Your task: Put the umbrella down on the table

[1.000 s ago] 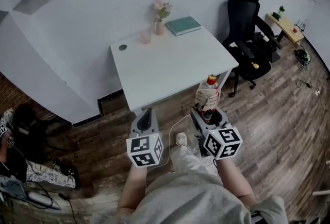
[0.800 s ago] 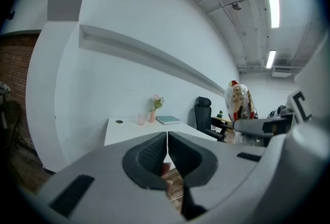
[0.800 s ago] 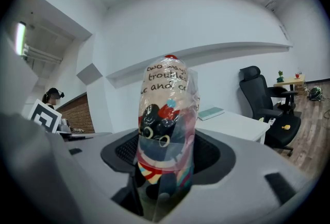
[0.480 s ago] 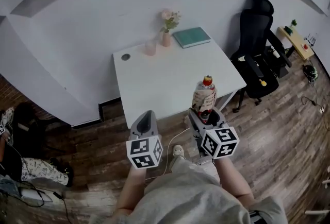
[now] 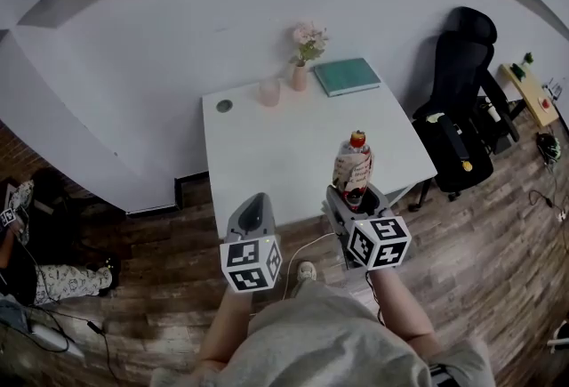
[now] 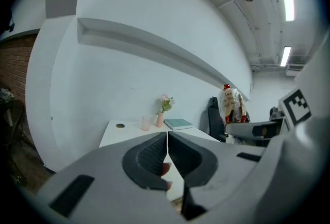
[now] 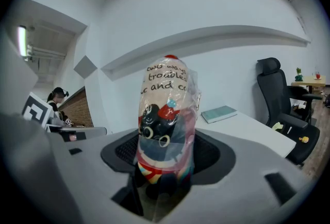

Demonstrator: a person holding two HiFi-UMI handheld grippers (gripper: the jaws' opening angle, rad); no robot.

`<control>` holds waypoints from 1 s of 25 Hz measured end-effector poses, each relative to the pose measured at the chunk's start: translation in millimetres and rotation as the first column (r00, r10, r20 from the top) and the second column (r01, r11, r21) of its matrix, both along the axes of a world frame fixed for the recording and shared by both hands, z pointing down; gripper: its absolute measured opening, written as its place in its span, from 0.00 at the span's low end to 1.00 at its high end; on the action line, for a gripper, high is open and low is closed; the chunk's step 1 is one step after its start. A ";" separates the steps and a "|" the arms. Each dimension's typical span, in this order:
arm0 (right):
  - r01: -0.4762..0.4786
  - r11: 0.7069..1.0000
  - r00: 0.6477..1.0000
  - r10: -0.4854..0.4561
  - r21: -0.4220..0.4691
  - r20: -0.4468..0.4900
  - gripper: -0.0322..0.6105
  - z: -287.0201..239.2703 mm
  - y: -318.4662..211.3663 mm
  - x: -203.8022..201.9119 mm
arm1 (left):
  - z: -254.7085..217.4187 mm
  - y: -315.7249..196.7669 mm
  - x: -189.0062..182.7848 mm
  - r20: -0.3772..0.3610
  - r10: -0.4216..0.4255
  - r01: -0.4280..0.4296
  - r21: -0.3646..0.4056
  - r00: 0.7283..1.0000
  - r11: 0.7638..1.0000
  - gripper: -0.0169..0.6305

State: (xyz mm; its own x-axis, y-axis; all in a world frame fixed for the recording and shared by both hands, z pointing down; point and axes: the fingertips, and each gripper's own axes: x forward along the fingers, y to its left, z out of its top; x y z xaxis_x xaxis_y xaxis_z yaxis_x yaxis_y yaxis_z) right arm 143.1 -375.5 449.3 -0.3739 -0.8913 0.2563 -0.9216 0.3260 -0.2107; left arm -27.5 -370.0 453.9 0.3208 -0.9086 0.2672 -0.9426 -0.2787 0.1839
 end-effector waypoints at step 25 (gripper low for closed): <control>0.139 0.942 0.975 -0.184 -0.306 -0.124 0.47 120.7 -164.5 -0.6 | 40.2 -112.2 7.2 0.012 -0.098 0.099 -0.069 0.995 0.993 0.04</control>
State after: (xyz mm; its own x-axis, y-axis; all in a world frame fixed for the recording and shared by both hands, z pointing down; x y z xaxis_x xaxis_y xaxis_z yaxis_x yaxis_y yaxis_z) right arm 142.6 -540.0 570.0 -0.4438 -0.6989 0.5609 -0.8899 0.4173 -0.1842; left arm -20.3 -482.1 494.1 0.2278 -0.9151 0.3328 -0.9665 -0.1711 0.1911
